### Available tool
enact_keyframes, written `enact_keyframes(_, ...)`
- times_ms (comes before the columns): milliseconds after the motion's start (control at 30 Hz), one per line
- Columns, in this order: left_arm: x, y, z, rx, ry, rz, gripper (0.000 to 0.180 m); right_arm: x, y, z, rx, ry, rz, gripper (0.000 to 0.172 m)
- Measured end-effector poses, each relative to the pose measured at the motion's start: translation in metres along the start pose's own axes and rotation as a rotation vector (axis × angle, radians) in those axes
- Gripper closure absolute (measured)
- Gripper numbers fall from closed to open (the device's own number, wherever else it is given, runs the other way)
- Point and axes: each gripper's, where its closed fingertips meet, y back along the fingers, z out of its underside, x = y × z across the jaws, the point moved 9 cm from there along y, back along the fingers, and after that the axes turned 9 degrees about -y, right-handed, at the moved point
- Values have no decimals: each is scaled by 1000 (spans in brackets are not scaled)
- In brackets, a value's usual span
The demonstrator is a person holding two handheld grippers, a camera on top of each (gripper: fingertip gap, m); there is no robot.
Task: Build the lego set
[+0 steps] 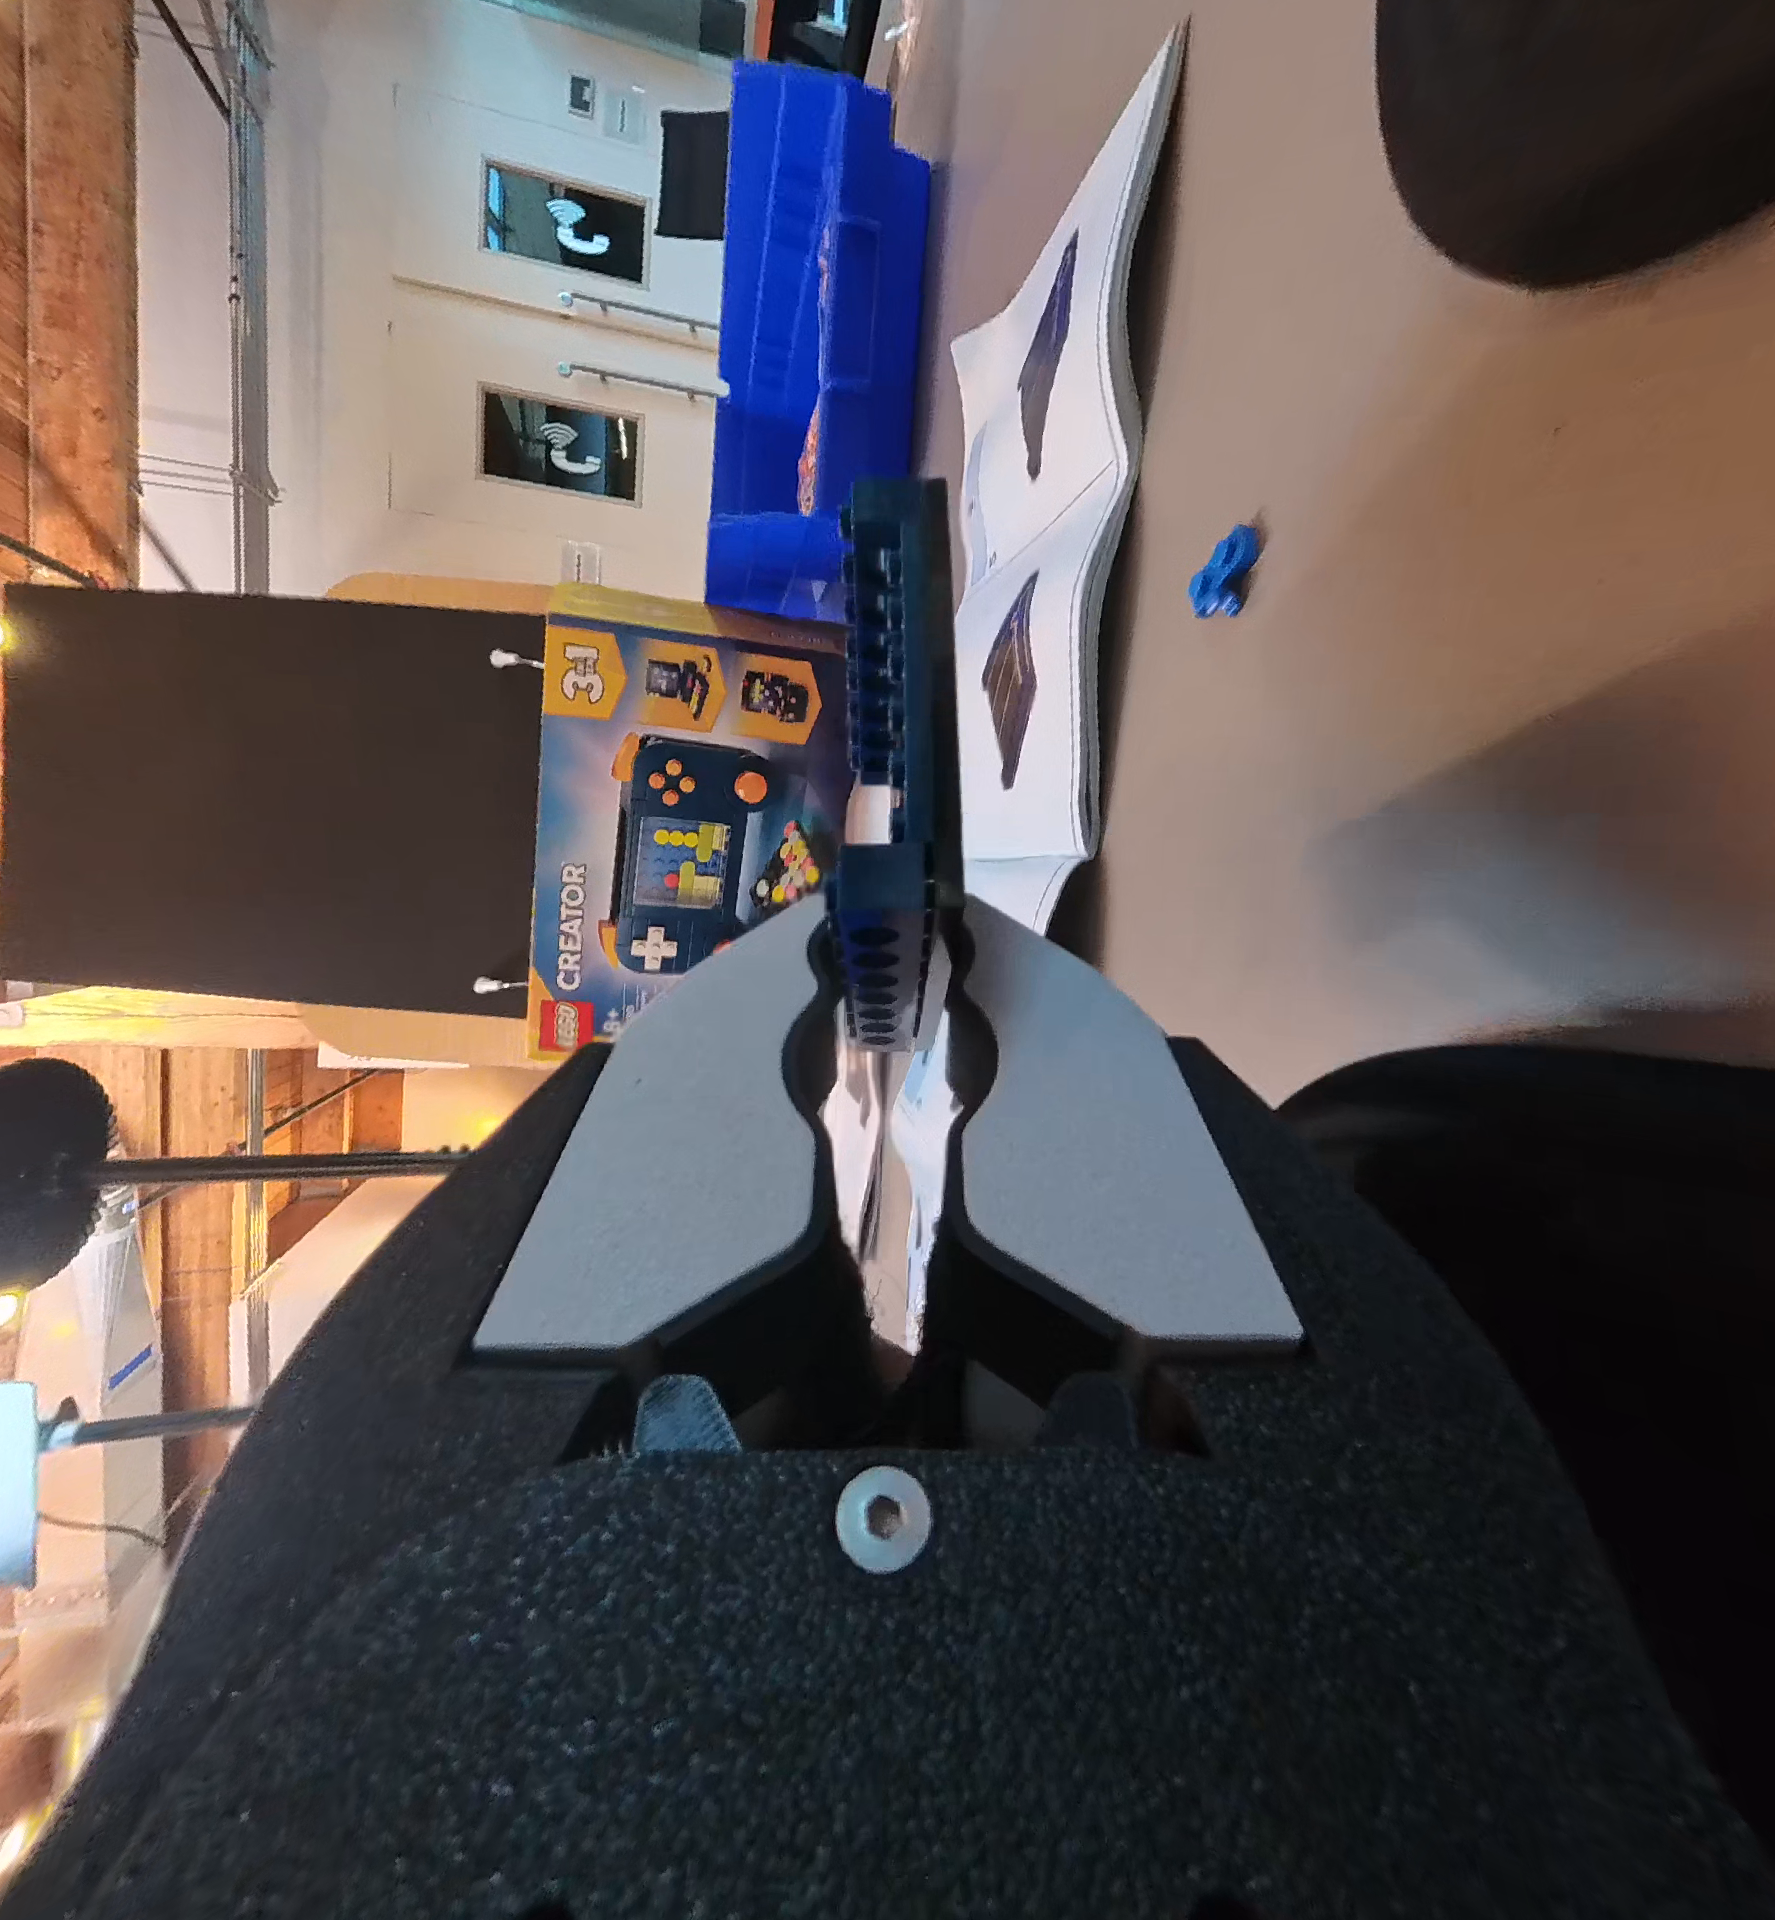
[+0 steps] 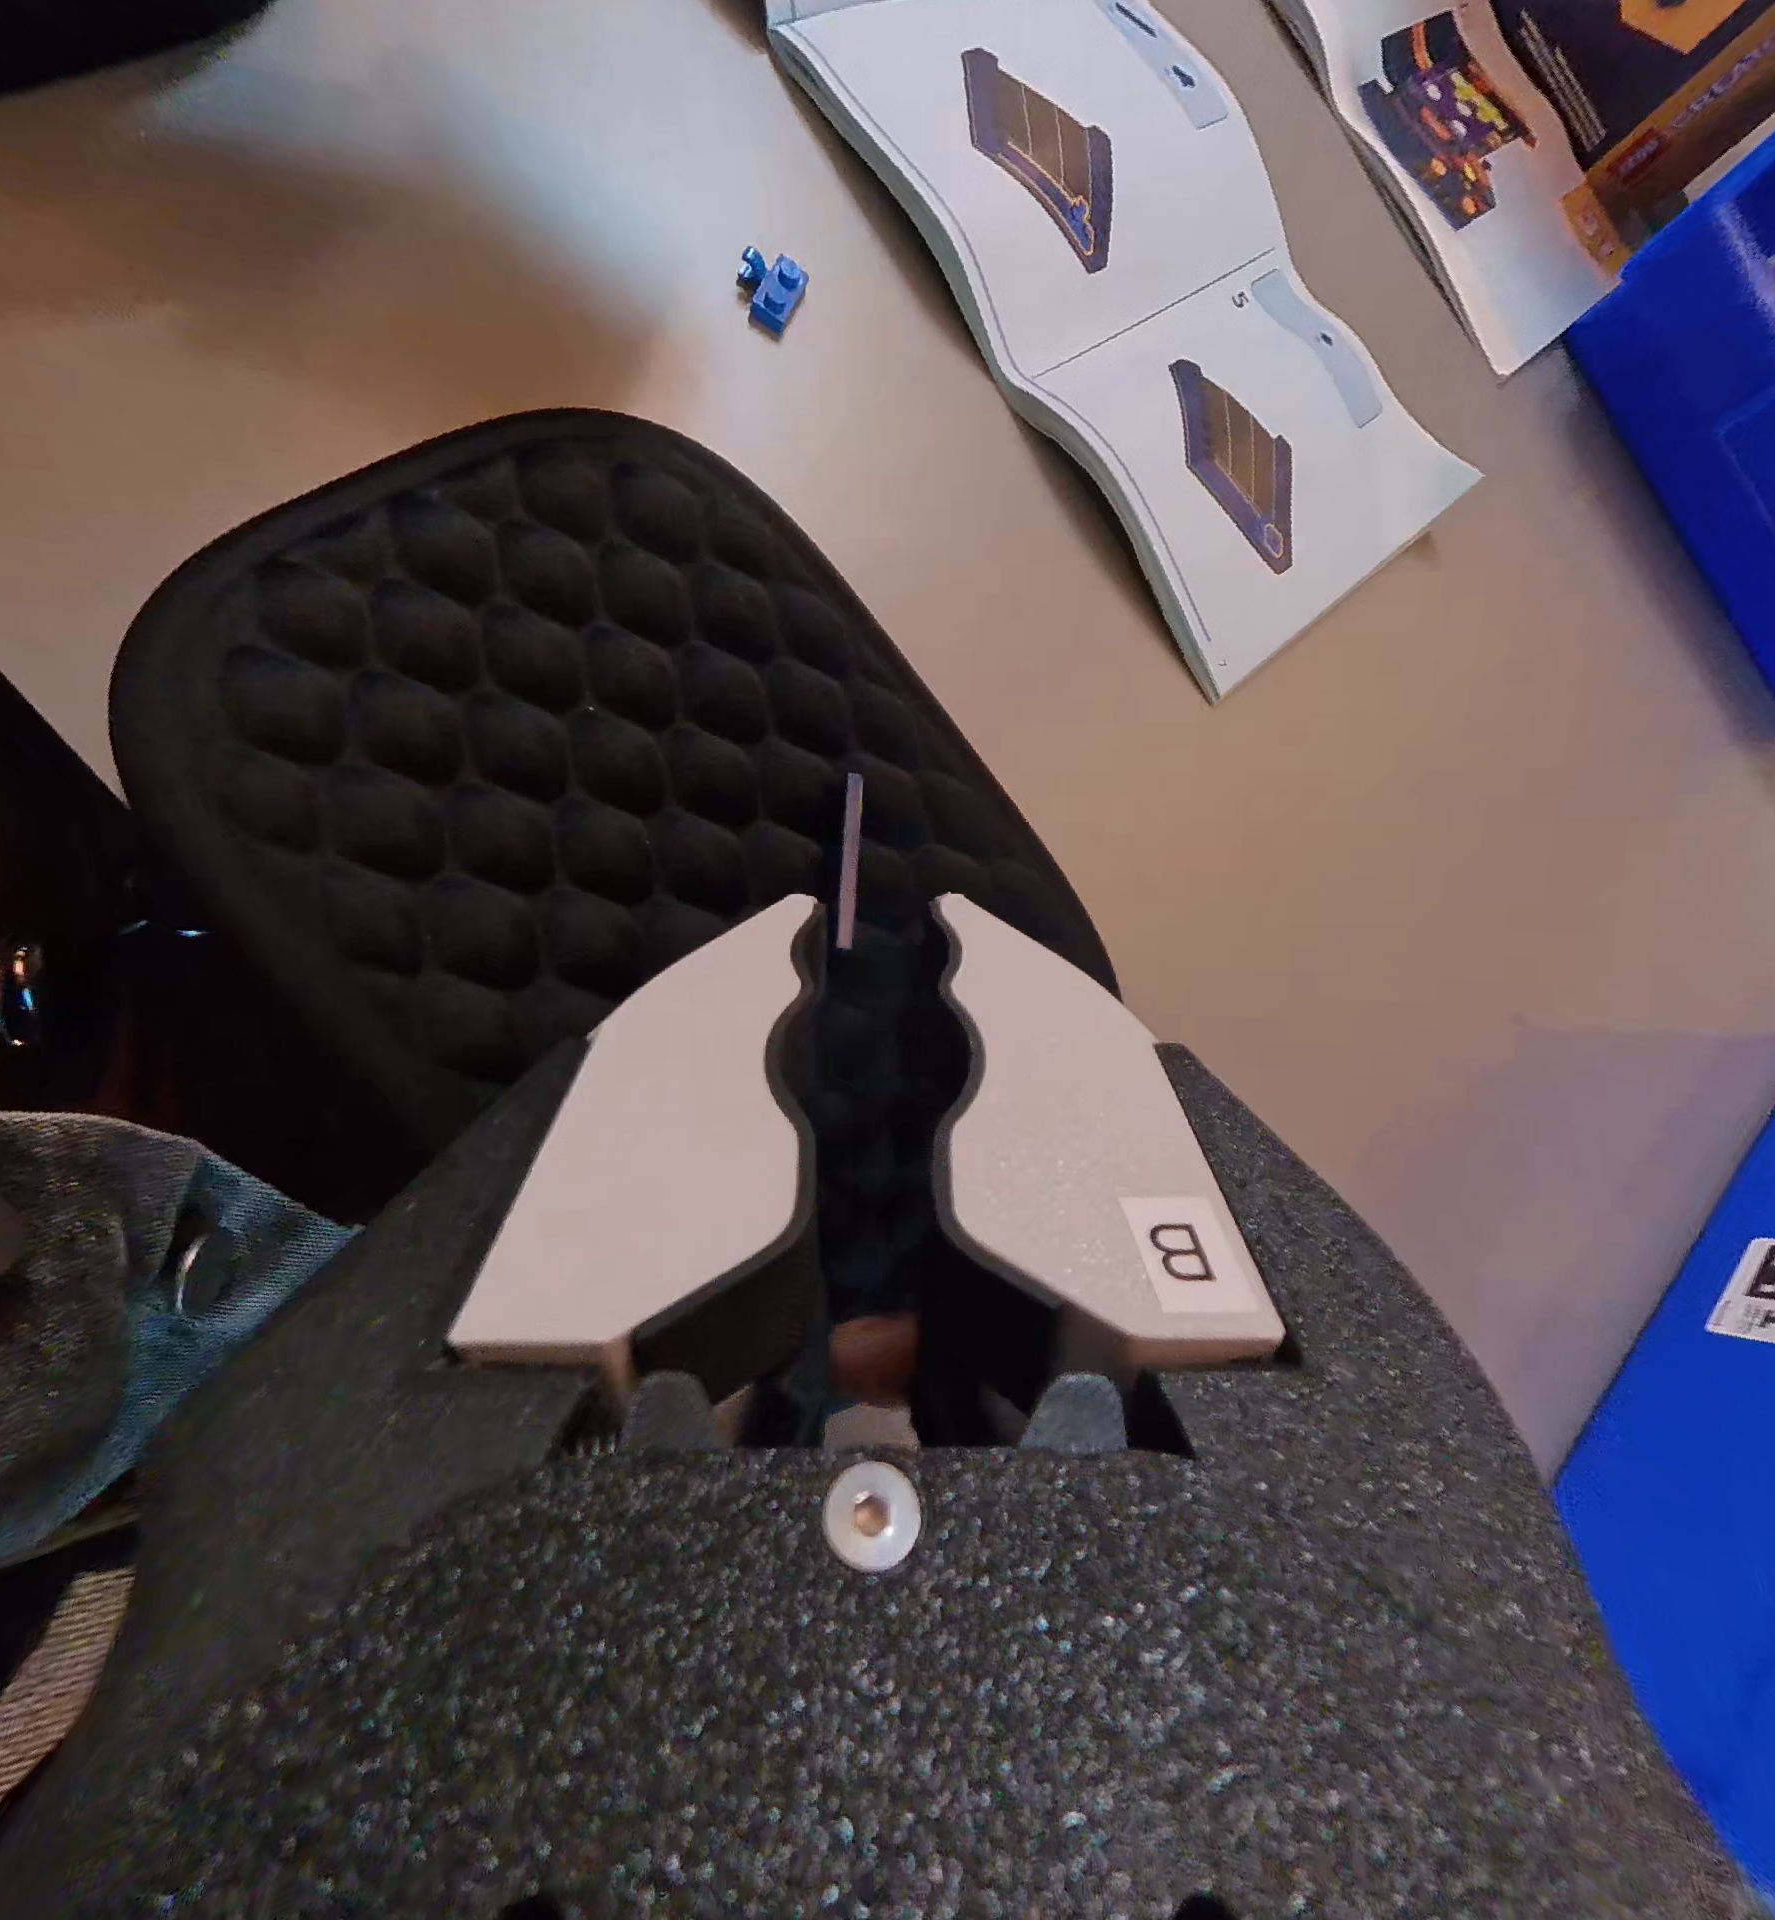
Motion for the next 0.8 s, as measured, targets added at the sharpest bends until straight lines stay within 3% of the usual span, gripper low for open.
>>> enact_keyframes(100, 1, 0, -4, 53, -50, 19, 164, -2, 2, 0, 10, 59, 31, 153)
enact_keyframes(200, 1, 1, -10, 96, -139, 20, 165, 0, 2, 3, 21, 5, -22, 163)
enact_keyframes(333, -5, -2, -19, 169, -193, 16, 164, 9, 9, 3, 74, -80, -84, 159)
enact_keyframes(567, 1, -21, -37, 341, -359, 16, 165, 5, 5, 8, 55, -47, -88, 154)
enact_keyframes(800, 6, -35, -47, 434, -368, -42, 165, 3, 1, 8, 59, 20, -56, 163)
